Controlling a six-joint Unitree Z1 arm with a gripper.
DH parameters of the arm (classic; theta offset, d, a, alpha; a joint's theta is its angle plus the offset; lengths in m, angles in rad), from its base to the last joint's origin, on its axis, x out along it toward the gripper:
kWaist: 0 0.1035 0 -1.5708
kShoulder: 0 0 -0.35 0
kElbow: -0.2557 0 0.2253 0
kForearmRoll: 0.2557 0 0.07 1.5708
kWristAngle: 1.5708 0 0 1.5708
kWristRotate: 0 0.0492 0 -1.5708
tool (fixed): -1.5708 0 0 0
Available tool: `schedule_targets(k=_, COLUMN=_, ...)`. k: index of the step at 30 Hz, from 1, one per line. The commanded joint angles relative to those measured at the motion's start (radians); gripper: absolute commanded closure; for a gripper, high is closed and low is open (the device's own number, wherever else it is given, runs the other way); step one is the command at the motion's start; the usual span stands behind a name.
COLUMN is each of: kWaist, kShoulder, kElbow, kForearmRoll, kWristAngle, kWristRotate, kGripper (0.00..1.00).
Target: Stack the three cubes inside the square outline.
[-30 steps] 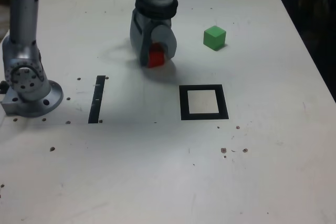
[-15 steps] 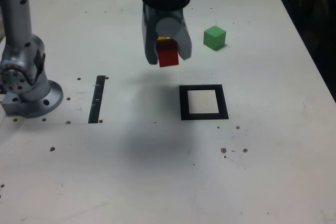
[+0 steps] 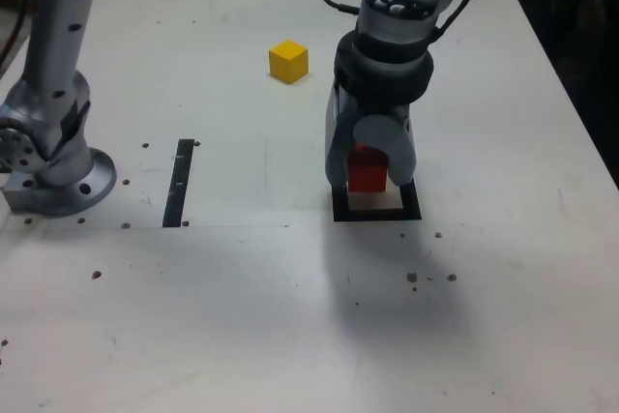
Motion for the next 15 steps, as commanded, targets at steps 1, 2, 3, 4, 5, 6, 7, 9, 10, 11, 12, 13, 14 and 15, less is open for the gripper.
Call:
schedule_targets(k=1, kWaist=0.007, kShoulder=-0.014, kElbow=0.008, kForearmRoll=0.004, kWristAngle=0.002, kWristRotate=0.006, kGripper=0.80)
schedule_targets(k=2, kWaist=0.008, kShoulder=-0.014, kElbow=0.010, kForearmRoll=0.003, kWristAngle=0.001, kWristRotate=0.009, kGripper=0.80)
schedule_targets(k=3, kWaist=0.009, kShoulder=-0.014, kElbow=0.010, kForearmRoll=0.001, kWristAngle=0.001, kWristRotate=0.012, kGripper=0.80)
schedule_targets(k=4, kWaist=0.011, kShoulder=-0.013, kElbow=0.011, kForearmRoll=-0.002, kWristAngle=0.000, kWristRotate=0.016, kGripper=0.80)
schedule_targets(k=5, kWaist=0.014, kShoulder=-0.011, kElbow=0.011, kForearmRoll=-0.005, kWristAngle=-0.001, kWristRotate=0.021, kGripper=0.80)
schedule_targets(k=6, kWaist=0.018, kShoulder=-0.009, kElbow=0.012, kForearmRoll=-0.008, kWristAngle=-0.001, kWristRotate=0.026, kGripper=0.80)
schedule_targets(k=7, kWaist=0.024, kShoulder=-0.006, kElbow=0.014, kForearmRoll=-0.012, kWristAngle=-0.002, kWristRotate=0.032, kGripper=0.80)
schedule_targets(k=9, kWaist=0.037, kShoulder=0.001, kElbow=0.020, kForearmRoll=-0.023, kWristAngle=-0.006, kWristRotate=0.045, kGripper=0.80)
schedule_targets(k=10, kWaist=0.043, kShoulder=0.006, kElbow=0.024, kForearmRoll=-0.028, kWristAngle=-0.009, kWristRotate=0.051, kGripper=0.80)
schedule_targets(k=11, kWaist=0.049, kShoulder=0.010, kElbow=0.028, kForearmRoll=-0.033, kWristAngle=-0.012, kWristRotate=0.057, kGripper=0.80)
schedule_targets(k=12, kWaist=0.052, kShoulder=0.014, kElbow=0.031, kForearmRoll=-0.038, kWristAngle=-0.015, kWristRotate=0.061, kGripper=0.80)
schedule_targets(k=13, kWaist=0.055, kShoulder=0.017, kElbow=0.033, kForearmRoll=-0.042, kWristAngle=-0.018, kWristRotate=0.064, kGripper=0.80)
schedule_targets(k=14, kWaist=0.056, kShoulder=0.020, kElbow=0.034, kForearmRoll=-0.044, kWristAngle=-0.020, kWristRotate=0.066, kGripper=0.80)
schedule_targets(k=15, kWaist=0.057, kShoulder=0.021, kElbow=0.035, kForearmRoll=-0.046, kWristAngle=-0.021, kWristRotate=0.066, kGripper=0.80)
